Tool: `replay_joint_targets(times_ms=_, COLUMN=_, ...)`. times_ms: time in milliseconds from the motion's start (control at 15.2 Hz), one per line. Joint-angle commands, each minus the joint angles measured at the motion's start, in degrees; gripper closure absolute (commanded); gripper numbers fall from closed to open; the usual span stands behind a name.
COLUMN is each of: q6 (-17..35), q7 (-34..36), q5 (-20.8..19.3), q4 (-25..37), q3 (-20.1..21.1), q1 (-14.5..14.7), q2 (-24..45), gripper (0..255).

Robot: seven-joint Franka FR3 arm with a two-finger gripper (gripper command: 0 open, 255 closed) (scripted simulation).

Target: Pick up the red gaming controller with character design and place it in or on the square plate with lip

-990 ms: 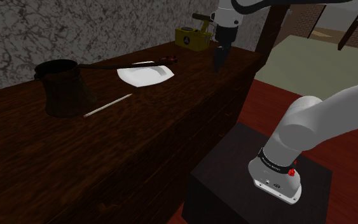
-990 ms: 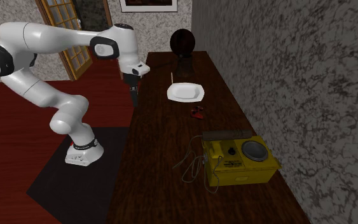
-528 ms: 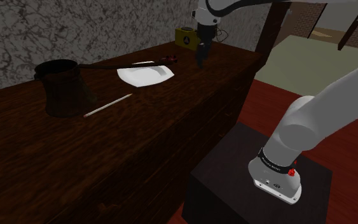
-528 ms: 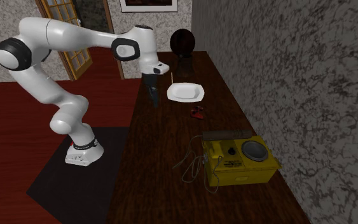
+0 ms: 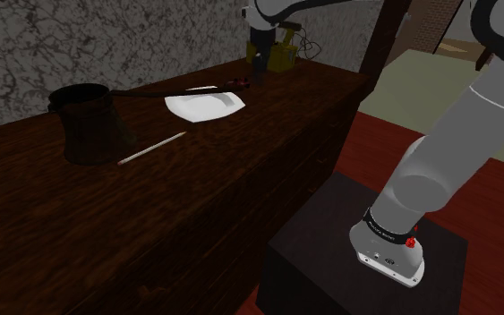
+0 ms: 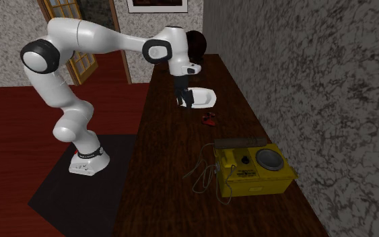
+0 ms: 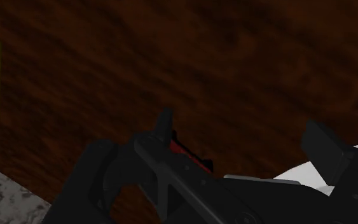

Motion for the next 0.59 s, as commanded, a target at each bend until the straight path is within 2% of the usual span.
replay_joint_targets(times_ms=0, q6=0.40, q7=-0.98, q5=-1.20, q4=5.09, q3=0.37, q1=0.24, q2=4.62, gripper=0)
replay_joint_targets(times_ms=528, q6=-0.49, q7=-4.85, q5=-6.06, q4=25.50, q3=1.65, q1=1.90, q2=20.97, gripper=0)
